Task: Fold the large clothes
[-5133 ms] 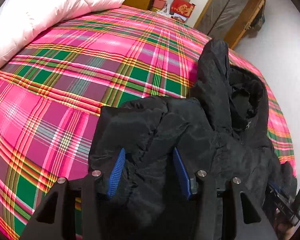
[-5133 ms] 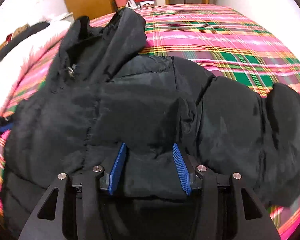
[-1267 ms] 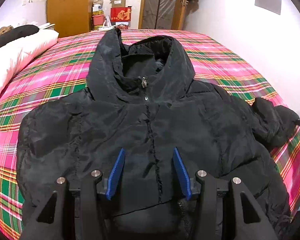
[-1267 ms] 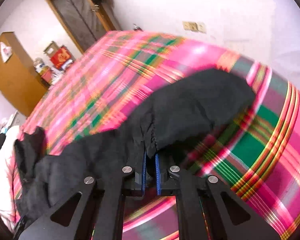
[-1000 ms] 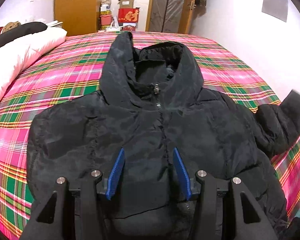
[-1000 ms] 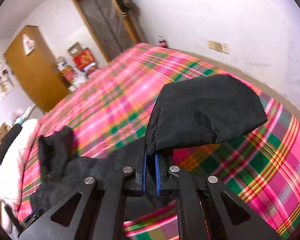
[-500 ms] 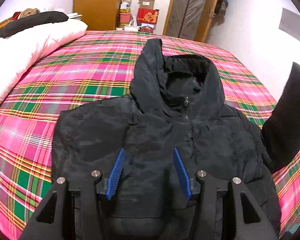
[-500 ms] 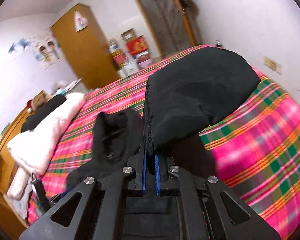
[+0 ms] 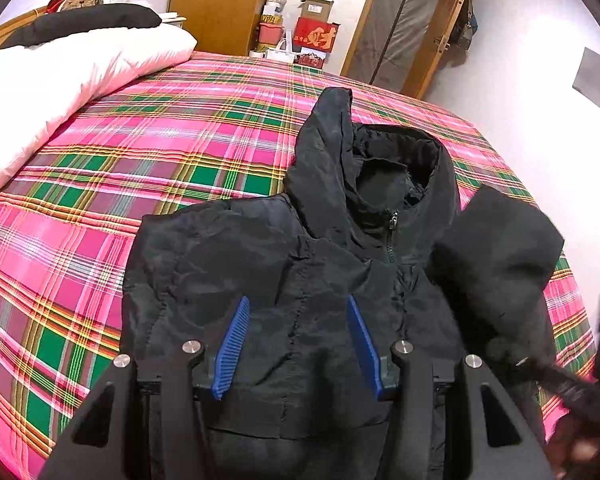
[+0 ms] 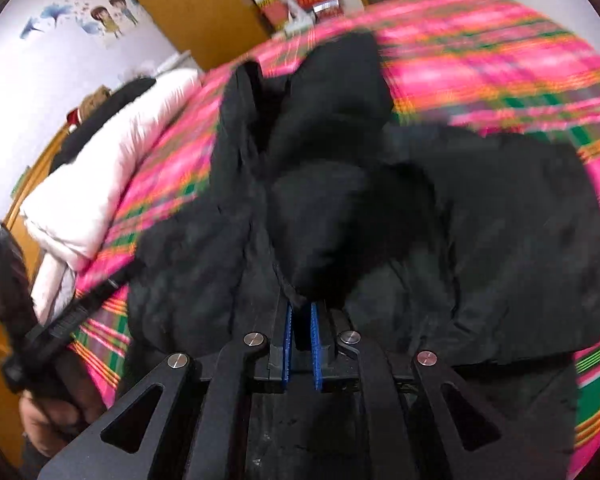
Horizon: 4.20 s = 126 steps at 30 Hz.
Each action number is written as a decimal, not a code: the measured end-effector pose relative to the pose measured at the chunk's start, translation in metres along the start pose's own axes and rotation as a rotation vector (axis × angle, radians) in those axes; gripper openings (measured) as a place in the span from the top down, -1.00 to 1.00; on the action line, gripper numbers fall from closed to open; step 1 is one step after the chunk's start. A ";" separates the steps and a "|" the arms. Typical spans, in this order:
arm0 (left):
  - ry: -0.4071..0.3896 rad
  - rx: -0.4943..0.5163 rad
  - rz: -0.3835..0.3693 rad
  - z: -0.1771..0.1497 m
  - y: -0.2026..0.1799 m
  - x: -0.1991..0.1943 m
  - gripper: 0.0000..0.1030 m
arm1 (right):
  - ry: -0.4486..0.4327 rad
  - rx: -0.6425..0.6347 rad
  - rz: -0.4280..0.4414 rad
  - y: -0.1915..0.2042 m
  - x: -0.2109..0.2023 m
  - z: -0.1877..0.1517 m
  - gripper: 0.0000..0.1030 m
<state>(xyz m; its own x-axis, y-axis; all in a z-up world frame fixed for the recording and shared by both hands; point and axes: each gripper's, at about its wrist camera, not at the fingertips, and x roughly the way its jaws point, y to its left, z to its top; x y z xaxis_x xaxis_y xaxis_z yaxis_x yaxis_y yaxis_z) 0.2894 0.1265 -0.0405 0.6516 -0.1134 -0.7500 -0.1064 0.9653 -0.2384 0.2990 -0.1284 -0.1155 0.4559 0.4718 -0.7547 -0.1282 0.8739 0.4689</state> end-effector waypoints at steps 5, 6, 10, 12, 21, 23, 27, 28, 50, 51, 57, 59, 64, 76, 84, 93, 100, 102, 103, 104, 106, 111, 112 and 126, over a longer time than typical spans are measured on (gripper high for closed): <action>0.007 0.003 -0.002 0.000 -0.002 0.004 -0.01 | 0.022 0.031 0.041 -0.004 0.007 0.000 0.50; 0.009 0.002 -0.002 0.000 -0.003 0.004 -0.01 | 0.019 0.029 0.053 -0.002 0.004 0.001 0.27; -0.001 -0.005 0.002 0.001 -0.001 0.002 -0.01 | -0.005 -0.022 0.098 0.011 -0.019 -0.001 -0.15; -0.008 -0.013 0.006 0.002 0.002 0.001 -0.01 | -0.026 -0.048 0.111 0.019 -0.029 -0.001 -0.16; -0.014 -0.056 -0.029 0.004 0.010 -0.004 -0.01 | -0.099 0.027 0.029 -0.005 -0.036 0.004 -0.15; -0.004 -0.053 -0.065 0.003 0.006 -0.002 -0.02 | -0.090 0.075 -0.003 -0.021 -0.027 0.001 -0.15; 0.006 -0.044 -0.144 0.001 -0.008 0.002 -0.01 | -0.029 0.092 -0.003 -0.035 -0.002 -0.011 -0.15; 0.003 -0.040 -0.162 0.002 -0.012 0.002 -0.01 | -0.011 0.075 0.000 -0.032 0.004 -0.015 -0.15; 0.156 0.239 -0.004 -0.029 -0.065 0.060 0.22 | -0.093 0.071 -0.237 -0.109 -0.031 -0.012 0.72; 0.158 0.235 -0.002 -0.029 -0.064 0.061 0.22 | -0.087 0.068 -0.238 -0.109 -0.027 -0.013 0.73; 0.163 0.218 -0.003 -0.031 -0.059 0.069 0.21 | -0.041 0.009 -0.291 -0.107 -0.011 -0.012 0.75; 0.160 0.220 0.001 -0.031 -0.060 0.071 0.20 | -0.035 0.003 -0.301 -0.108 -0.009 -0.011 0.75; 0.151 0.198 -0.011 -0.029 -0.058 0.069 0.18 | -0.024 0.002 -0.295 -0.109 -0.017 -0.005 0.75; -0.067 0.201 -0.030 0.028 -0.055 0.031 0.20 | -0.134 -0.058 -0.335 -0.108 -0.067 0.053 0.70; 0.071 0.236 0.022 0.008 -0.037 0.091 0.15 | -0.008 -0.078 -0.339 -0.114 0.002 0.059 0.68; 0.052 0.196 0.045 0.008 -0.038 0.066 0.15 | -0.056 -0.124 -0.361 -0.083 -0.045 0.055 0.68; -0.006 0.222 0.008 -0.016 -0.051 0.011 0.16 | -0.072 -0.149 -0.313 -0.066 -0.073 0.005 0.66; 0.026 0.260 0.019 -0.024 -0.056 0.022 0.15 | -0.018 -0.149 -0.336 -0.070 -0.058 -0.003 0.66; 0.054 0.275 0.036 -0.026 -0.057 0.030 0.15 | 0.015 -0.141 -0.340 -0.075 -0.048 -0.006 0.66; 0.087 0.283 0.051 -0.029 -0.057 0.039 0.14 | 0.032 -0.134 -0.339 -0.079 -0.041 -0.007 0.66; 0.130 0.264 0.041 -0.032 -0.051 0.051 0.13 | 0.033 -0.130 -0.335 -0.083 -0.035 -0.004 0.66; 0.137 0.270 0.044 -0.029 -0.051 0.058 0.11 | 0.044 -0.113 -0.333 -0.087 -0.020 -0.002 0.66; 0.136 0.276 0.049 -0.031 -0.053 0.058 0.10 | 0.043 -0.105 -0.327 -0.089 -0.018 -0.002 0.66; 0.117 0.238 0.055 -0.026 -0.050 0.047 0.09 | 0.005 -0.114 -0.342 -0.079 -0.043 -0.002 0.65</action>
<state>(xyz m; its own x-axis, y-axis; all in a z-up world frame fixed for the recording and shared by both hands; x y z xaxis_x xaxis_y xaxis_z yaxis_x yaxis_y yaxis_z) 0.3060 0.0664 -0.0794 0.5573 -0.0723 -0.8272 0.0495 0.9973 -0.0539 0.2873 -0.2172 -0.1207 0.4850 0.1499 -0.8616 -0.0663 0.9887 0.1347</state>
